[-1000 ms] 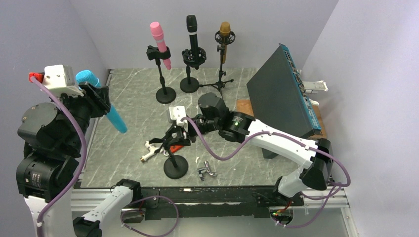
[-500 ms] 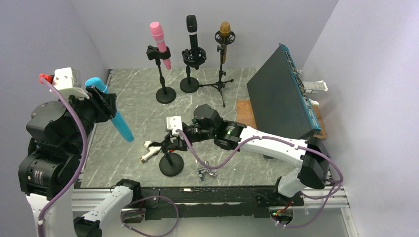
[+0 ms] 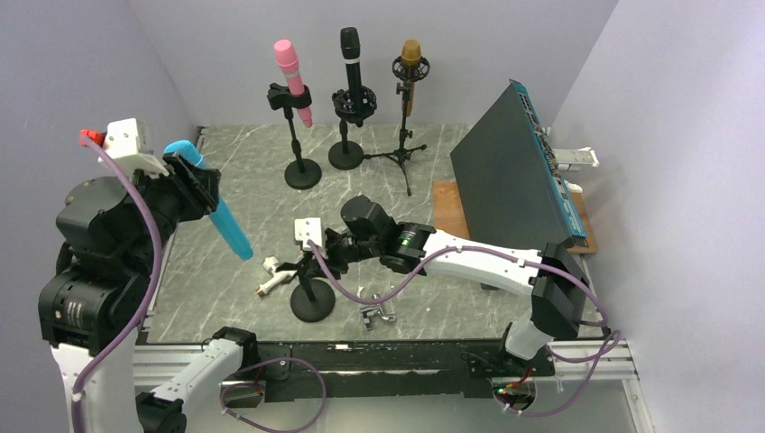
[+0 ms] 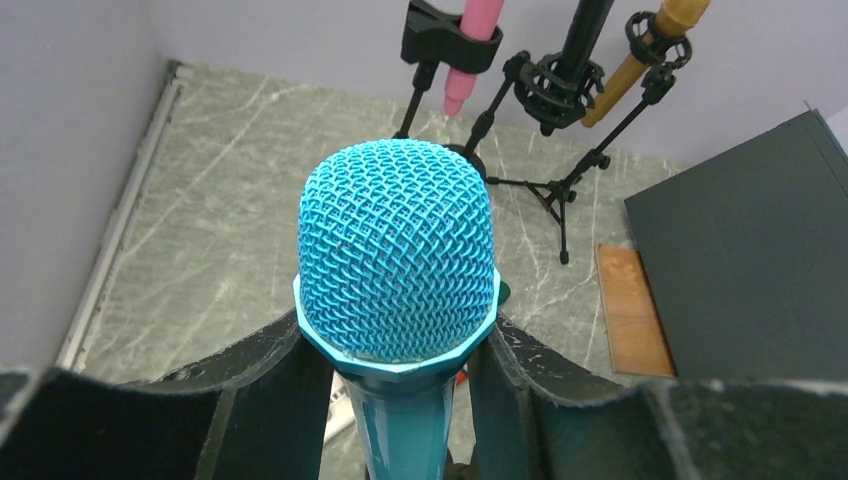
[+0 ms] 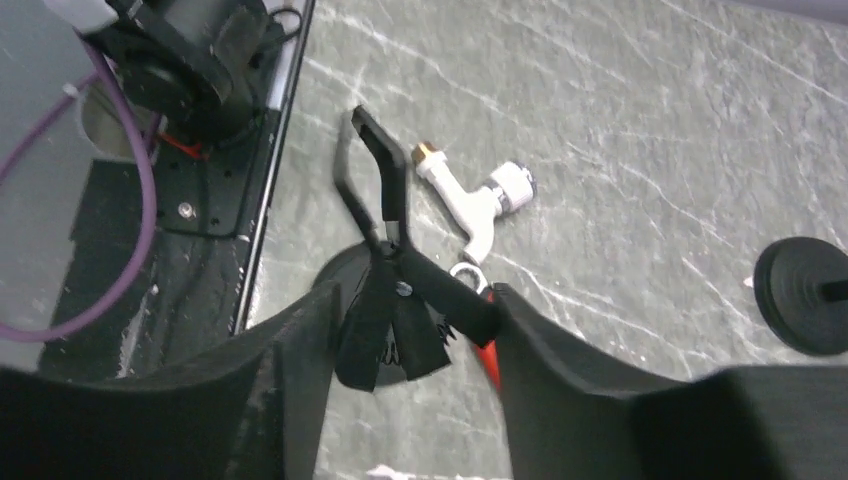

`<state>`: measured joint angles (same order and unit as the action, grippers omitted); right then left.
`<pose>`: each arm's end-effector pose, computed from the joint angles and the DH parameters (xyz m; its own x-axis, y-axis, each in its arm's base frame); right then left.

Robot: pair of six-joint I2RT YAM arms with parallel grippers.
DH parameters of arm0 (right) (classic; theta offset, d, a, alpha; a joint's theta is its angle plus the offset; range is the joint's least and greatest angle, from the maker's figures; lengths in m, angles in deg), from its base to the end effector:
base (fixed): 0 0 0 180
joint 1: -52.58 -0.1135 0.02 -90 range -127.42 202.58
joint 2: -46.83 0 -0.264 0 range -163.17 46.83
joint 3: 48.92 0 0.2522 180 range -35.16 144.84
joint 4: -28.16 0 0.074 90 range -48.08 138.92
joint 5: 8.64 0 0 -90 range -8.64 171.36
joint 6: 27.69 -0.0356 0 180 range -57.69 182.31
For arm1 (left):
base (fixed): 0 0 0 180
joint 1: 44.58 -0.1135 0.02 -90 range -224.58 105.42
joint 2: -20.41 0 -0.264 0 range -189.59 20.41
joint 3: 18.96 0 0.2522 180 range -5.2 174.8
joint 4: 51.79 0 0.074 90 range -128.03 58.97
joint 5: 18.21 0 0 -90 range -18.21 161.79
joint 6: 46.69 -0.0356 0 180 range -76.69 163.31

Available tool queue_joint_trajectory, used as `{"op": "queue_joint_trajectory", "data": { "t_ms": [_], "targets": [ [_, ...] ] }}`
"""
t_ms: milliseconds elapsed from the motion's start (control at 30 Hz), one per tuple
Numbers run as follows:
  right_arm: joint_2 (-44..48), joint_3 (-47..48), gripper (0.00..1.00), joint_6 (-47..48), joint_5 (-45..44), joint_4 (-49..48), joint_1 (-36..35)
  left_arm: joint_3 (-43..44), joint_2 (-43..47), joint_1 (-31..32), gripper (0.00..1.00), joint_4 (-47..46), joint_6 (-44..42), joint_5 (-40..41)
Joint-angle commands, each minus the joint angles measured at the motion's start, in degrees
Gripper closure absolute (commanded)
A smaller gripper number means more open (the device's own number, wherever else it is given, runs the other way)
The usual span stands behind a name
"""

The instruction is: Remove the microphone from the stand

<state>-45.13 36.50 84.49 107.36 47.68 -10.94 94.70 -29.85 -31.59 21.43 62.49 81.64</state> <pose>0.1532 0.3424 0.3021 0.1886 -0.3823 -0.9046 -0.9815 -0.1038 -0.1608 0.0712 -0.0102 0.5234 -0.1758 -0.2916 -0.9402 -0.0006 0.9551 -0.2962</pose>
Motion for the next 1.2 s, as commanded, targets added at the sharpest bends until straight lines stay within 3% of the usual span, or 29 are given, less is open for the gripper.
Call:
{"op": "queue_joint_trajectory", "data": {
  "t_ms": [0, 33, 67, 333, 500, 667, 800, 967, 1167],
  "targets": [
    [-0.61, -0.66, 0.21, 0.50, -7.04, 15.26, -0.83, 2.34, -4.26, 0.04, 1.00, 2.93, 5.19, -0.37],
    [0.75, 0.15, 0.03, 0.31, -8.13, 15.35, -0.83, 2.33, -4.74, 0.08, 1.00, 3.28, 5.73, 0.04],
    [1.84, 0.94, 0.01, 0.04, -9.55, 15.19, -0.81, 2.36, -5.22, 0.03, 1.00, 3.51, 6.19, 0.54],
    [8.23, 10.63, 0.00, -1.43, -18.55, 18.80, -0.74, 7.53, -10.57, 0.00, 1.00, 2.56, 6.02, 6.90],
    [15.75, 8.31, 0.00, -4.57, -24.87, 21.75, -0.74, 6.06, -13.99, -1.51, 1.00, 0.70, 12.96, 6.10],
    [26.50, 1.19, 0.00, -9.61, -29.59, 24.50, -0.72, -4.25, -13.91, -13.47, 1.00, -7.46, 28.62, -7.39],
    [36.28, -4.87, 0.00, -13.48, -33.62, 24.71, -0.69, -15.47, -14.68, -18.55, 1.00, -14.13, 39.52, -8.05],
    [43.02, -5.48, 0.00, -14.25, -41.35, 26.88, -0.72, -20.88, -21.31, -22.00, 1.00, -19.87, 39.39, -7.21],
    [44.68, -6.72, 0.00, -6.64, -53.43, 24.96, -0.62, -27.79, -35.24, -24.49, 1.00, -25.97, 43.26, -9.30]
  ]
}}
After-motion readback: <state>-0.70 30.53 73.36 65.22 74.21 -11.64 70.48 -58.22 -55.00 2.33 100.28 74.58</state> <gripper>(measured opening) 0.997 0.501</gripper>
